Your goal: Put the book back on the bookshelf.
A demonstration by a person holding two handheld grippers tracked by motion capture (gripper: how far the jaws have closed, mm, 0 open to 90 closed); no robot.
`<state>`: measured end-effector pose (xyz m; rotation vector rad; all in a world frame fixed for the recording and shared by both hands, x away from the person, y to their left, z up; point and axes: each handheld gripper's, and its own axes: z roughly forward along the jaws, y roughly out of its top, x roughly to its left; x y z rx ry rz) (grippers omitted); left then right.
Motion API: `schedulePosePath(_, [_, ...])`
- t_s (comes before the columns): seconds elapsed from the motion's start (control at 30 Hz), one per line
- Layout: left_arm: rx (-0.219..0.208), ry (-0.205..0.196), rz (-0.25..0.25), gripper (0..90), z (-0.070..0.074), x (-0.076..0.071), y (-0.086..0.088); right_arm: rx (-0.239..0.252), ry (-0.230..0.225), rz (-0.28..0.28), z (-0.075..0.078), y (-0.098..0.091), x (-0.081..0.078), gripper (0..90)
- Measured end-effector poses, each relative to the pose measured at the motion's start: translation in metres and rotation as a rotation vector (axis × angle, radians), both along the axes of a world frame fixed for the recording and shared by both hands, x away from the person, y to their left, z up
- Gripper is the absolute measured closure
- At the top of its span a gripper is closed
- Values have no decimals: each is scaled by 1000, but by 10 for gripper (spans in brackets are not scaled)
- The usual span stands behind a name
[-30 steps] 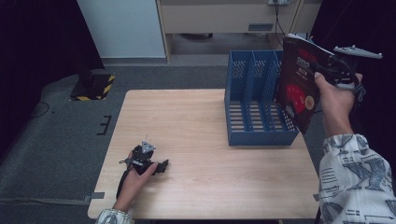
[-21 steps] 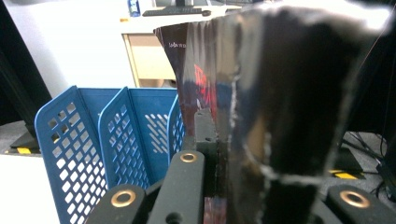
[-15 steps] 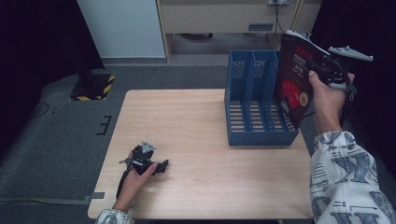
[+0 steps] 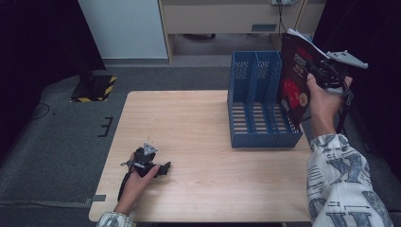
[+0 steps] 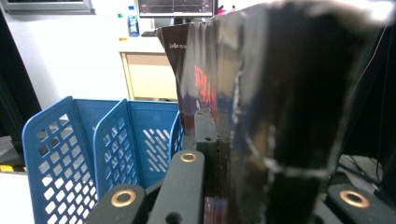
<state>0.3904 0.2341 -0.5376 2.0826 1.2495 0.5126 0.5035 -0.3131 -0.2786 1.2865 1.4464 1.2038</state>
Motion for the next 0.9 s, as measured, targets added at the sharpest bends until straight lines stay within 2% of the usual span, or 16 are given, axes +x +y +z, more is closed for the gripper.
schedulePosePath(0.27, [1,2,0,0,0,0,0,22,-27,4,-15,1,4,871])
schedulePosePath(0.4, [2,3,-2,0,0,0,0,11,-24,8,-20,2,5,871])
schedulePosePath(0.57, [2,3,-2,0,0,0,0,26,-32,-1,-27,2,5,871])
schedulePosePath(0.9, [2,3,-2,0,0,0,0,16,-28,-5,-48,7,6,871])
